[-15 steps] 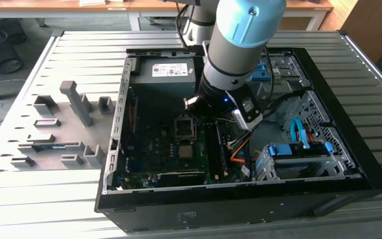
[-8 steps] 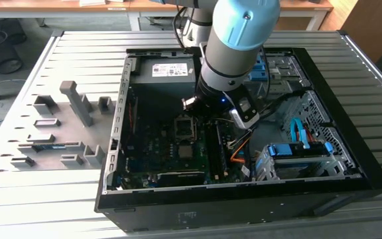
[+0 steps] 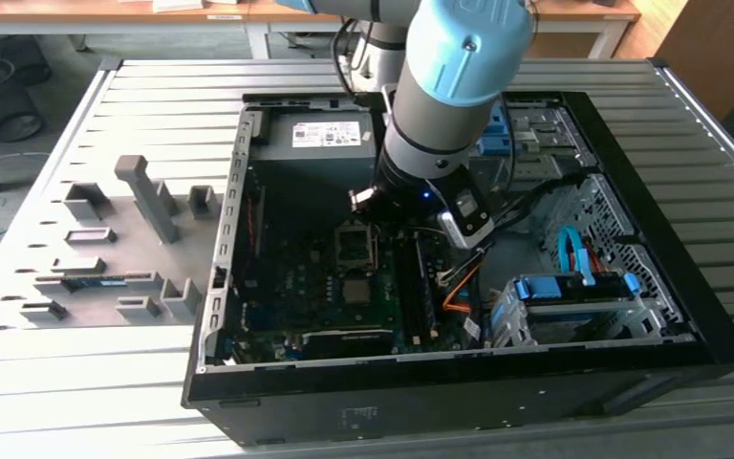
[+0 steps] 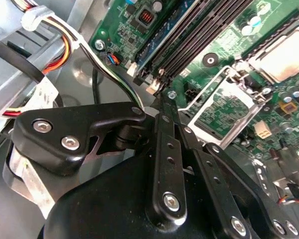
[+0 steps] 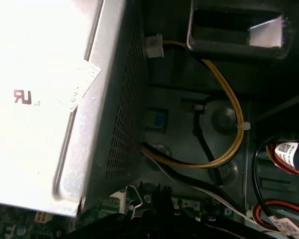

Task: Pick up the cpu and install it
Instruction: 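Close the cpu cover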

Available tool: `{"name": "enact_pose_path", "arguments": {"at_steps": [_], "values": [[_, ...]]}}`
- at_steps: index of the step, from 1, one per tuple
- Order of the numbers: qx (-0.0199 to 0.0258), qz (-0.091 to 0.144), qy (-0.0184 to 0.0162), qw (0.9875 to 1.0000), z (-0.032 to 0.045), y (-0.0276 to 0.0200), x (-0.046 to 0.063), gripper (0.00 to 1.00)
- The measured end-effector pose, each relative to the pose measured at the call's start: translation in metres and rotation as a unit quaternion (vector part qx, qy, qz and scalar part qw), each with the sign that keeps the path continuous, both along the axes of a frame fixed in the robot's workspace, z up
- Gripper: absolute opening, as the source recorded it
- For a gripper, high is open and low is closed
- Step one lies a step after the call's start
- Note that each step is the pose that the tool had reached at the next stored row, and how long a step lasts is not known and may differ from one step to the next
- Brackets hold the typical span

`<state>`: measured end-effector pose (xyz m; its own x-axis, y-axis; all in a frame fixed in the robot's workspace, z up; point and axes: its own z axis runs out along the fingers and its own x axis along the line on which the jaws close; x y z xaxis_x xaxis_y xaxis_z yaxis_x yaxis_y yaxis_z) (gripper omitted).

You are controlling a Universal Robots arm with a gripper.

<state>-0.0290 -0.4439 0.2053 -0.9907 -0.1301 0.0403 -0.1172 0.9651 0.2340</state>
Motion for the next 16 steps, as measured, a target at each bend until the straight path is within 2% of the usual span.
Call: {"name": "enact_pose_path", "arguments": {"at_steps": [2,5,7,16], "values": [[0.0052,0.000,0.0001,1.0000,-0.0016,0.0001,-0.0007,0.10],[0.0167,0.000,0.0000,0.9999,-0.0028,0.0003,-0.0035,0.10],[0.0210,0.000,0.0000,0.9998,-0.0037,0.0004,-0.0048,0.10],[0.0243,0.000,0.0000,0.9997,-0.0094,0.0003,-0.0078,0.10]]}}
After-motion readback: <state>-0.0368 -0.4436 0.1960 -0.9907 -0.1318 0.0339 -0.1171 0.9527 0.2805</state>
